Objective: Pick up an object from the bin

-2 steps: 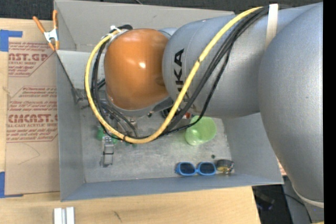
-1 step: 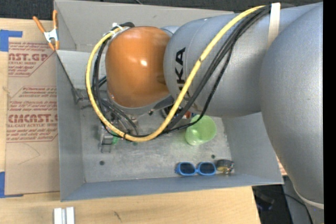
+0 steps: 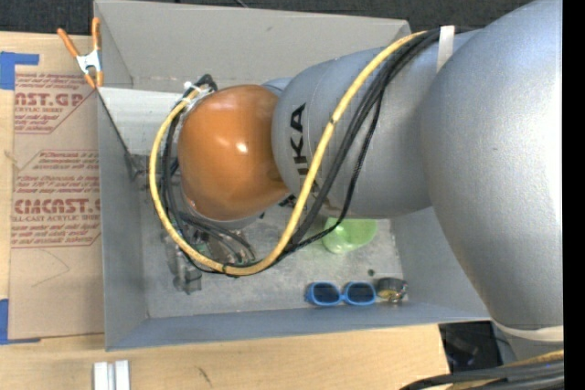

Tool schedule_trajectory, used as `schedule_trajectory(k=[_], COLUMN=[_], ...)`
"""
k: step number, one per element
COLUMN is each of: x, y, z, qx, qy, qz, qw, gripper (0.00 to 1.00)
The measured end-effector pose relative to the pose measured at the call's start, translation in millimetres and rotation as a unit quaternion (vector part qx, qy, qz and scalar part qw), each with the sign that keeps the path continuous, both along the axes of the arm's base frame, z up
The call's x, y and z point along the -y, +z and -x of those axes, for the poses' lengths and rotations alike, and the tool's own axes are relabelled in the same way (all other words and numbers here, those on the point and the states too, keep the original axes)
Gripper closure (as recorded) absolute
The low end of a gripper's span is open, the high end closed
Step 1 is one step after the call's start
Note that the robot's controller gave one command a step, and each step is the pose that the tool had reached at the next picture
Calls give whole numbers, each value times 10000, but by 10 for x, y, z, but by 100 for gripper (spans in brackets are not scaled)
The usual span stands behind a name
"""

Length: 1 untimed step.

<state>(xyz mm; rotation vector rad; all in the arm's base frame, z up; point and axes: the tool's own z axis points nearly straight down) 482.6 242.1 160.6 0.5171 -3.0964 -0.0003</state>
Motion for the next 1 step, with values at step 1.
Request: schedule_trajectory(k=[1], x=[-2], y=[10], z=[-7], qx=[11], qy=[-4], qz=[-8], qw=[10000], gripper=[0])
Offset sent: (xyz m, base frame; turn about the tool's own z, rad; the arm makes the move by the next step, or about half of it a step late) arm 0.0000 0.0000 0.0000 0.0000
